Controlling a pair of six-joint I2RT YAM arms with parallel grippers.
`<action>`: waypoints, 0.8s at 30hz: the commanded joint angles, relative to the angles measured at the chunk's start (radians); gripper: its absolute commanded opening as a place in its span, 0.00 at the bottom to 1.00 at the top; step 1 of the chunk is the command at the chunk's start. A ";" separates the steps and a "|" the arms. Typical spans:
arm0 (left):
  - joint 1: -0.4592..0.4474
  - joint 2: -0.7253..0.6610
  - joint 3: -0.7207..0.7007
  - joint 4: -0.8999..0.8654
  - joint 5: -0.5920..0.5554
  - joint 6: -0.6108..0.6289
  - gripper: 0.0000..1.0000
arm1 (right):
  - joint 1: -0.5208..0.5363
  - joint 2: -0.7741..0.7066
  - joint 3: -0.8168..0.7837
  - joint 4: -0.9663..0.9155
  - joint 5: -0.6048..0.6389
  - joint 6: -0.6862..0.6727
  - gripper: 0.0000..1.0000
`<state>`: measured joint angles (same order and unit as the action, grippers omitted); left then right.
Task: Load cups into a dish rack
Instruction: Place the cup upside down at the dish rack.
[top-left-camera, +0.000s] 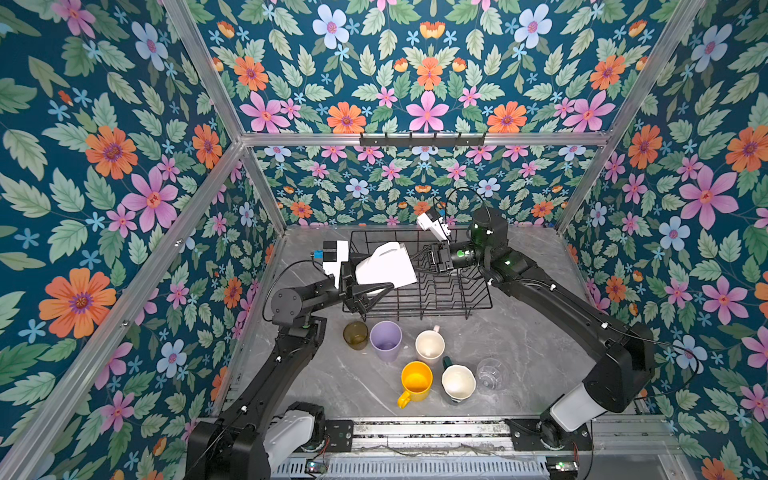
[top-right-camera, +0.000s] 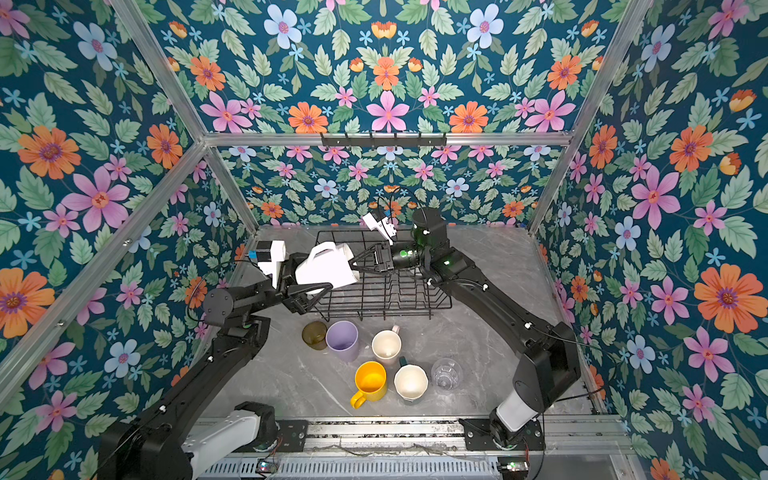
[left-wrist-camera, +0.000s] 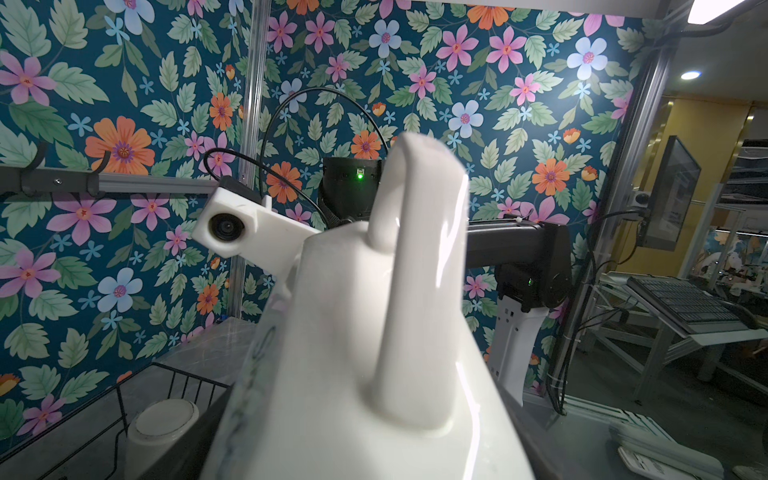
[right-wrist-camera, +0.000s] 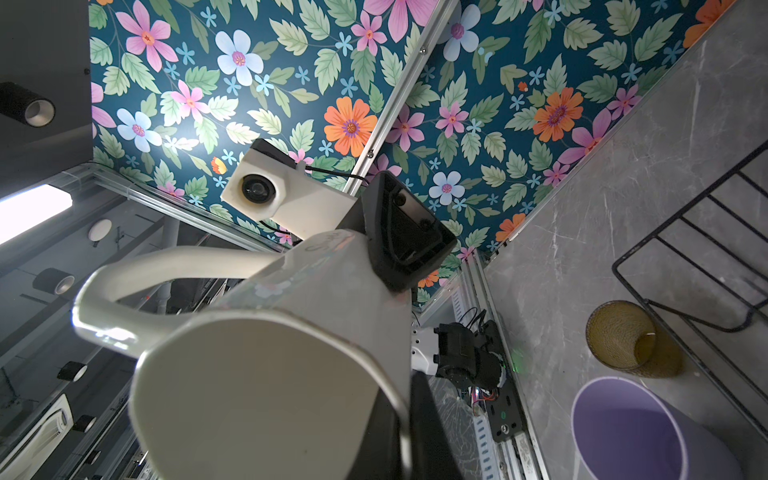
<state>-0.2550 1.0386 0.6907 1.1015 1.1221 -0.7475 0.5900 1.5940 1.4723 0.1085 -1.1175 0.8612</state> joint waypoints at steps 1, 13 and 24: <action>-0.003 -0.022 0.013 -0.027 -0.004 0.072 0.00 | -0.002 0.000 0.009 0.039 0.034 0.010 0.05; -0.003 -0.076 0.055 -0.281 -0.088 0.231 0.00 | -0.031 -0.028 -0.006 0.019 0.072 0.016 0.36; -0.002 0.023 0.346 -0.948 -0.308 0.546 0.00 | -0.257 -0.275 -0.206 -0.234 0.407 -0.139 0.82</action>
<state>-0.2588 1.0336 0.9840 0.3382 0.9085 -0.3126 0.3584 1.3743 1.2896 -0.0078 -0.8646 0.8272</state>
